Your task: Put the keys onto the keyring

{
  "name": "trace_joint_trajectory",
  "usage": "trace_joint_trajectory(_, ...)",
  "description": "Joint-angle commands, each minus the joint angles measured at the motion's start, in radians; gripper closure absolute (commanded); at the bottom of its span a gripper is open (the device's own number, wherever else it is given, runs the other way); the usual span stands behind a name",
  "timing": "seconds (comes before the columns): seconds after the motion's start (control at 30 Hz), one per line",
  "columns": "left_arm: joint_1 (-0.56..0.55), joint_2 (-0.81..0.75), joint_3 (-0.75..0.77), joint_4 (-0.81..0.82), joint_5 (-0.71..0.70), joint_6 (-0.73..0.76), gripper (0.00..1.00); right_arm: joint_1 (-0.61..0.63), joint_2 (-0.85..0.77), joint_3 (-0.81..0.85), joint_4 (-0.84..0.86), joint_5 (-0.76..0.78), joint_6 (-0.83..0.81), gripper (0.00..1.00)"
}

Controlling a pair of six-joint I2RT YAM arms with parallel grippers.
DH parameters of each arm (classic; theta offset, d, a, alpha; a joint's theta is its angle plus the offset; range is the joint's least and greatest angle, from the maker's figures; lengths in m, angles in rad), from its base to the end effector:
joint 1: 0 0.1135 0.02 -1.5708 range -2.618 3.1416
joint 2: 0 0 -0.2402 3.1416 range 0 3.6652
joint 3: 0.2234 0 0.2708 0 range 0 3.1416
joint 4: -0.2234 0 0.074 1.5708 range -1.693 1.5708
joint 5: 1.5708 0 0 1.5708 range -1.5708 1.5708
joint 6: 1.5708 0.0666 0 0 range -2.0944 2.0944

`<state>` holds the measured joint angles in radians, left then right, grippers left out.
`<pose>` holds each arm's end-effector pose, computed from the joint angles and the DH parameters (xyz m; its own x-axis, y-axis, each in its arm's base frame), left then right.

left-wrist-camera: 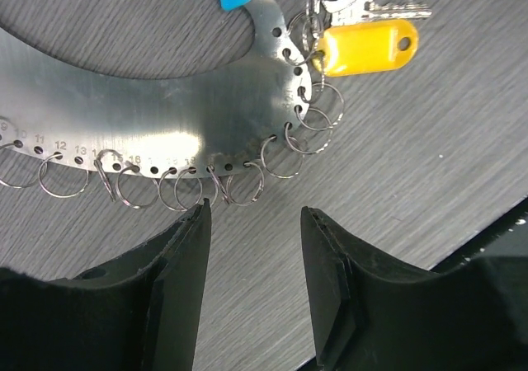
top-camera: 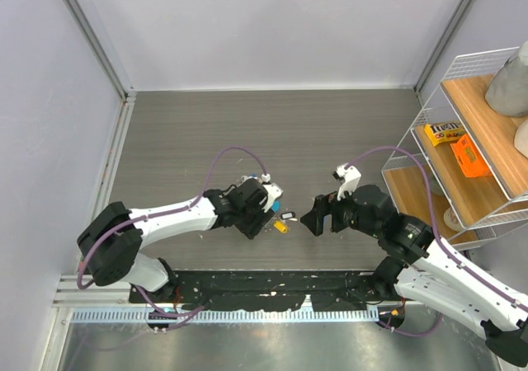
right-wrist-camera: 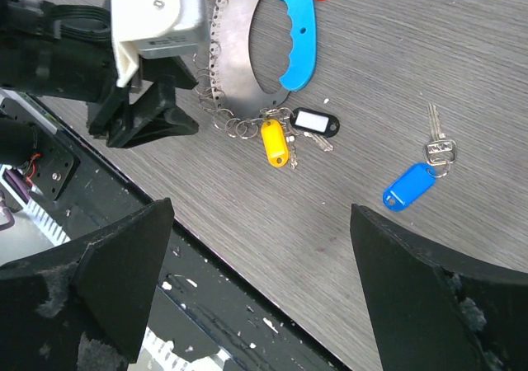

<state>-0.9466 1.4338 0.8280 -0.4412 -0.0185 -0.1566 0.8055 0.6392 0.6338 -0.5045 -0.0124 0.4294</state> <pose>0.1814 -0.2498 0.1287 -0.6256 0.6017 -0.4966 0.7171 0.6942 -0.0622 0.1479 0.1551 0.2467 -0.6108 -0.0349 -0.7910 -0.5217 0.7693 0.3689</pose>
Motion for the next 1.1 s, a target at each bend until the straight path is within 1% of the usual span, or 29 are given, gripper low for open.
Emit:
trace_joint_trajectory(0.0, 0.012, 0.039, 0.030, 0.027, -0.043, 0.005, 0.47, 0.006, -0.009, -0.003, 0.044, -0.021, 0.009, 0.05)
trace_joint_trajectory(0.43, 0.028, 0.069, 0.033, 0.073, -0.046, 0.029, 0.48, 0.006, -0.016, -0.011, 0.058, -0.024, 0.009, 0.05)
trace_joint_trajectory(0.53, 0.028, 0.085, 0.042, 0.075, -0.037, 0.032, 0.50, 0.008, -0.018, -0.011, 0.057, -0.024, 0.008, 0.05)
trace_joint_trajectory(0.7, 0.029, 0.106, 0.042, 0.073, -0.041, 0.037, 0.58, 0.006, -0.026, -0.019, 0.055, -0.020, 0.012, 0.05)
trace_joint_trajectory(0.8, 0.031, 0.111, 0.040, 0.078, -0.044, 0.037, 0.65, 0.008, -0.030, -0.020, 0.057, -0.021, 0.011, 0.05)
trace_joint_trajectory(0.87, 0.031, 0.109, 0.040, 0.081, -0.047, 0.037, 0.71, 0.006, -0.030, -0.020, 0.058, -0.023, 0.011, 0.05)
trace_joint_trajectory(1.0, 0.032, 0.102, 0.036, 0.082, -0.049, 0.037, 0.87, 0.006, -0.032, -0.025, 0.066, -0.026, 0.015, 0.05)
trace_joint_trajectory(1.07, 0.032, 0.094, 0.036, 0.081, -0.046, 0.038, 0.99, 0.006, -0.032, -0.026, 0.070, -0.027, 0.014, 0.05)
